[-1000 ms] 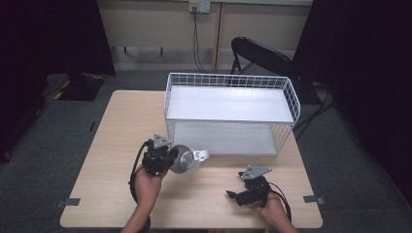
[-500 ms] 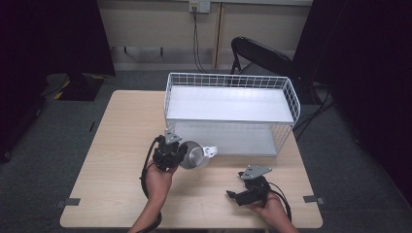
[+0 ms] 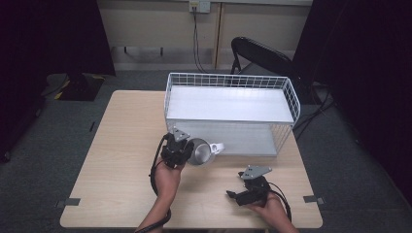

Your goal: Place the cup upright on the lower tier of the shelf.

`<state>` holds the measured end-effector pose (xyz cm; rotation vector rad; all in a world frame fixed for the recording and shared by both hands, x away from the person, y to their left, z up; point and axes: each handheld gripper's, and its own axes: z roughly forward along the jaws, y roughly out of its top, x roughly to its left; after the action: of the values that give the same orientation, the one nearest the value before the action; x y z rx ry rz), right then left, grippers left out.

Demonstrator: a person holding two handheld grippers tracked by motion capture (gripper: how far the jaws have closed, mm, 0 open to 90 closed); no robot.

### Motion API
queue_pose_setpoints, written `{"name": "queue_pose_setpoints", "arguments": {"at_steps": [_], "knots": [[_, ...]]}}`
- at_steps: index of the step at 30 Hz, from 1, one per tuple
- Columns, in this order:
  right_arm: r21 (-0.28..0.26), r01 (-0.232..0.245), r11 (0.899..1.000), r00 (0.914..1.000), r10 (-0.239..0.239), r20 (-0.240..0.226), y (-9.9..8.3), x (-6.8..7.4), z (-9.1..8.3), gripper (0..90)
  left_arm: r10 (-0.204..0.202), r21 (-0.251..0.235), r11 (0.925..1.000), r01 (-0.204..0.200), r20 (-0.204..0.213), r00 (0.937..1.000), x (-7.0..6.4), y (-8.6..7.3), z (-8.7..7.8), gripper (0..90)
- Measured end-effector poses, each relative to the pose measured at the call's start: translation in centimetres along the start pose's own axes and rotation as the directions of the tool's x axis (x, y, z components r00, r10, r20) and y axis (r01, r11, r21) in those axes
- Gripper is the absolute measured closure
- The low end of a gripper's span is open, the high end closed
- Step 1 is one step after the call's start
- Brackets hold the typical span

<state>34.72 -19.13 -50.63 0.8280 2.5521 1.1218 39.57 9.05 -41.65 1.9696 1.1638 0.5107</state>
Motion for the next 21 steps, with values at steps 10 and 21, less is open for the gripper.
{"name": "queue_pose_setpoints", "arguments": {"at_steps": [10,21], "knots": [[-0.001,0.002,1.0,1.0,-0.002,0.0,0.0,0.0,0.0,13.9,0.0,-0.01,1.0,-0.001,-0.014,0.9999,-1.0,0.5,1.2,84.8],[-0.001,0.0,1.0,1.0,0.0,0.001,0.0,0.0,0.0,13.9,-0.011,-0.021,0.9997,0.01,-0.051,0.9986,-1.2,0.9,2.1,84.8]]}}
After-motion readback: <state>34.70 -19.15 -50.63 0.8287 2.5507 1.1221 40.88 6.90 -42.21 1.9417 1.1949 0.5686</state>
